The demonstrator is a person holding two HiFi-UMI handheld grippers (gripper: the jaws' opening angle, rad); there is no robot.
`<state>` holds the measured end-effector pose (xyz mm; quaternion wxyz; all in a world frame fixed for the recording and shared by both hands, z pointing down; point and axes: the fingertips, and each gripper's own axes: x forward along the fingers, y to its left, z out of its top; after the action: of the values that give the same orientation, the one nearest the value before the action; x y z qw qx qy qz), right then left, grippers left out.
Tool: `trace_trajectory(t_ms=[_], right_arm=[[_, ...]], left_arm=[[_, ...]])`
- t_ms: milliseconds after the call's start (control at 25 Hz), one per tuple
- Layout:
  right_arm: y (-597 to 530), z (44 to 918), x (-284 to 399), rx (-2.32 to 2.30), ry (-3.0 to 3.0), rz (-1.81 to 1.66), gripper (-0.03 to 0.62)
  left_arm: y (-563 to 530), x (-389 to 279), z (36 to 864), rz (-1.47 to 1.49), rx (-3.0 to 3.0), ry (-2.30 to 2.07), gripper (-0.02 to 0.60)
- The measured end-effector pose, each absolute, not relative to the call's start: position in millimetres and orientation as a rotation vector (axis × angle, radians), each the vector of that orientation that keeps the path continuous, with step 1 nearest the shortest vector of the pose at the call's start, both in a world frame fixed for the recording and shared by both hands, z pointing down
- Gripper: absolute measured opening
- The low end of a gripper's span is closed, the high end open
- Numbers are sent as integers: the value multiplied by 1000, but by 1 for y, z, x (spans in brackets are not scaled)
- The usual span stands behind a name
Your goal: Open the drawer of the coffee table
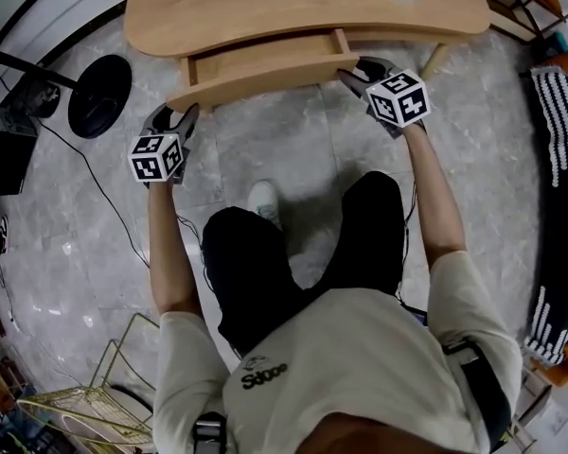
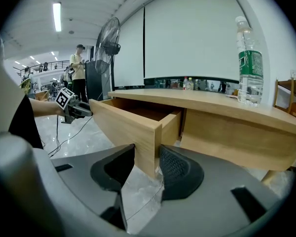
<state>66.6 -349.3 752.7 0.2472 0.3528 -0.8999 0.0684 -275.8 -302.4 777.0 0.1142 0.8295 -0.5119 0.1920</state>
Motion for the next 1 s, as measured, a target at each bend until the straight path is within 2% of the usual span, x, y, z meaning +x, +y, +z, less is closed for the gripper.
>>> trace_trajectory(t_ms=[1000], right_arm=[[-267,753,77,905,-2442,171,144]], left_arm=[[-220,-266,778,576,2404,-1483,239]])
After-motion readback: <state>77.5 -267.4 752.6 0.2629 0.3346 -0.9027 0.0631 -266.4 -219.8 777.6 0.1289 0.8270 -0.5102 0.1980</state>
